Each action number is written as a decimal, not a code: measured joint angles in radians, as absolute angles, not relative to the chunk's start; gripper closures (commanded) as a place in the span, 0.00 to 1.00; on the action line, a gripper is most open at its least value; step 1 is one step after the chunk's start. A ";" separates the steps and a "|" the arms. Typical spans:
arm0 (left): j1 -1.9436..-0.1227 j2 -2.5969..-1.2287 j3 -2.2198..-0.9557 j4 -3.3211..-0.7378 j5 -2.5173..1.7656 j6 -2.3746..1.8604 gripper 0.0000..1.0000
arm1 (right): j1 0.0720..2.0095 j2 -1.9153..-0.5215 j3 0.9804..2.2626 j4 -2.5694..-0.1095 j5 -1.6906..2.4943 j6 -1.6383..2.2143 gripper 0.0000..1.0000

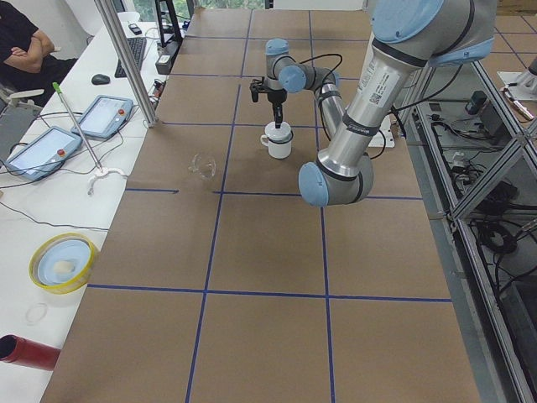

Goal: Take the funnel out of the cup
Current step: 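Hold the white lid seated on the mug with the left gripper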

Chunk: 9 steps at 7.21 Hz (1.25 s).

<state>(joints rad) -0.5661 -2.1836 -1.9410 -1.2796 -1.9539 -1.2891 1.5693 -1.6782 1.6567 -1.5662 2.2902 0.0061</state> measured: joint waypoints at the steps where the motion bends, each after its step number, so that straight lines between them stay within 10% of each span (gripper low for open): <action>1: -0.566 -2.183 -1.935 -1.289 -1.955 -1.289 1.00 | 1.569 -1.678 1.657 -1.566 2.290 0.006 0.00; 9: -0.566 -2.181 -1.936 -1.294 -1.956 -1.289 1.00 | 1.569 -1.678 1.657 -1.566 2.290 0.006 0.00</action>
<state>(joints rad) -0.5660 -2.1814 -1.9356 -1.2937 -1.9557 -1.2885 1.5693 -1.6782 1.6567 -1.5662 2.2902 0.0061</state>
